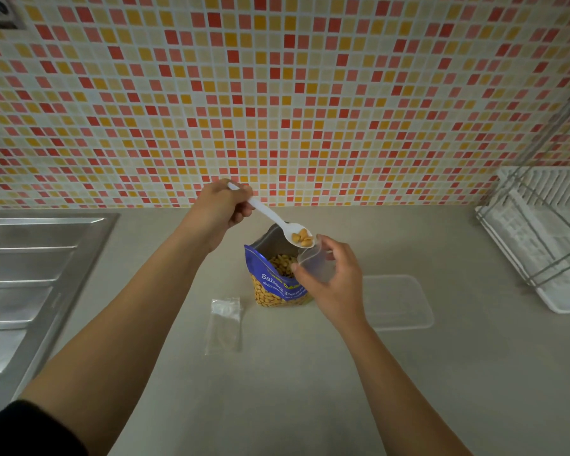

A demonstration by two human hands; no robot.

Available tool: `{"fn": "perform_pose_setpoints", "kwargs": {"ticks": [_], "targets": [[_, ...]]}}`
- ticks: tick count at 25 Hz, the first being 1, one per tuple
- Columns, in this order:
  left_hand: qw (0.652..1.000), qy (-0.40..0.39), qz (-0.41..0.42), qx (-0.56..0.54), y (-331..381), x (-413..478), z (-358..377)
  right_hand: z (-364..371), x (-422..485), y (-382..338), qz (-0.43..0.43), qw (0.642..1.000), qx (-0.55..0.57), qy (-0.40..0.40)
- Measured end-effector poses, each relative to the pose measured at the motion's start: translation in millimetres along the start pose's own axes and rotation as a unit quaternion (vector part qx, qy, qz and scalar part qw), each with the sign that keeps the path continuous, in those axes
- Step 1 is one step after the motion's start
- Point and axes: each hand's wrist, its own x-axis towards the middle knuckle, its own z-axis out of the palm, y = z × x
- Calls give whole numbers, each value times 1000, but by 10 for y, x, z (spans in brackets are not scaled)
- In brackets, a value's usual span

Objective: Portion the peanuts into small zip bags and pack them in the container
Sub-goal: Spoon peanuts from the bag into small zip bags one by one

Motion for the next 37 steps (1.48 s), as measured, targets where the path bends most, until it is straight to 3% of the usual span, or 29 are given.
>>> {"fn": "perform_pose_setpoints", "kwargs": {"ticks": [6,9,11,12,15,17,19,22,24,26,28,37], "targets": [[969,-10,148,198,242,-233,171,61,15,-66,24,999,32,17],[892,-48,271,359,370,-467,321,109,24,-127,30,997,61,26],[855,-43,328,400,462,-577,317,113,37,-140,33,995,88,30],[863,-28,330,381,509,-567,252,98,41,-128,37,994,95,28],[937,8,260,233,527,-408,-43,39,8,-30,85,986,146,16],[946,-6,201,255,285,-288,-72,-12,-37,38,127,969,213,8],[912,-30,195,359,-18,-213,86,-44,-68,80,141,958,250,-4],[808,-48,230,540,-350,-114,412,-51,-53,99,140,956,257,-17],[764,-53,196,613,-476,-51,566,-57,-34,117,139,957,255,-21],[776,-50,138,613,-566,22,615,-54,-27,119,138,958,250,-32],[813,-20,106,572,-599,65,603,-58,-30,119,137,960,241,-41],[887,-7,114,448,-514,82,460,-127,-6,141,136,969,194,-66]]}}
